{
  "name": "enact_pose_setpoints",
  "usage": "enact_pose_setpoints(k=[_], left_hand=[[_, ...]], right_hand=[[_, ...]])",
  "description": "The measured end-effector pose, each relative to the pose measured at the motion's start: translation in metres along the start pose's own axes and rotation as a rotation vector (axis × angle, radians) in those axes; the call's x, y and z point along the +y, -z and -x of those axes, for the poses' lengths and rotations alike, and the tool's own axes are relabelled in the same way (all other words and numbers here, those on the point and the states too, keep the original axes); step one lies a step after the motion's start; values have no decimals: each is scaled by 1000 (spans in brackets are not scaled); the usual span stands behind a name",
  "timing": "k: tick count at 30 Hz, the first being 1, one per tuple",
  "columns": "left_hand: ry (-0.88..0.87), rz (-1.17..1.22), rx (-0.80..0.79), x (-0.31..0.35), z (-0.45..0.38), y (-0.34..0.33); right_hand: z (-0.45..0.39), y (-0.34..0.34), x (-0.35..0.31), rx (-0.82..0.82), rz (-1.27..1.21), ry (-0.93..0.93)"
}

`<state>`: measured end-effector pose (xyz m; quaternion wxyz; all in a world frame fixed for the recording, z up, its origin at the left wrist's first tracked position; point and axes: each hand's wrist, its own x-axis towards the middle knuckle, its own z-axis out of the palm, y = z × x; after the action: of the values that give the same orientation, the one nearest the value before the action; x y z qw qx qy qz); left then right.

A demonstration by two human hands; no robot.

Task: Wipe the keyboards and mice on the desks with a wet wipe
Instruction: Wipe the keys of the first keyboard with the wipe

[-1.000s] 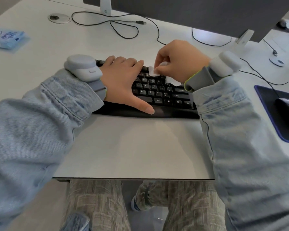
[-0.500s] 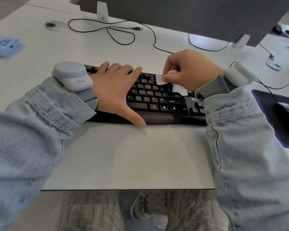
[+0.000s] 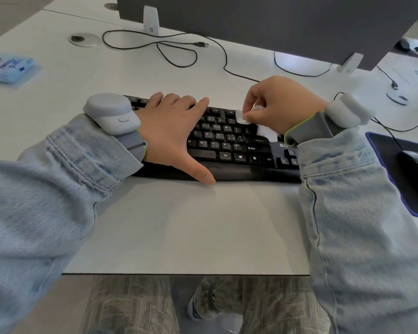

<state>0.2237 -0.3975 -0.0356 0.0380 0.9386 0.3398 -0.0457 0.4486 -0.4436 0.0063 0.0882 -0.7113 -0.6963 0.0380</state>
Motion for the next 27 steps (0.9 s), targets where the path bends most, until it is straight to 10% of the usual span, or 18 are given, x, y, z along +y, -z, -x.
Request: enact_pose_setpoints(k=[27], left_hand=[[-7,-20,22,4,-3,-2]], right_hand=[[6,6,9,-30,-11,-71]])
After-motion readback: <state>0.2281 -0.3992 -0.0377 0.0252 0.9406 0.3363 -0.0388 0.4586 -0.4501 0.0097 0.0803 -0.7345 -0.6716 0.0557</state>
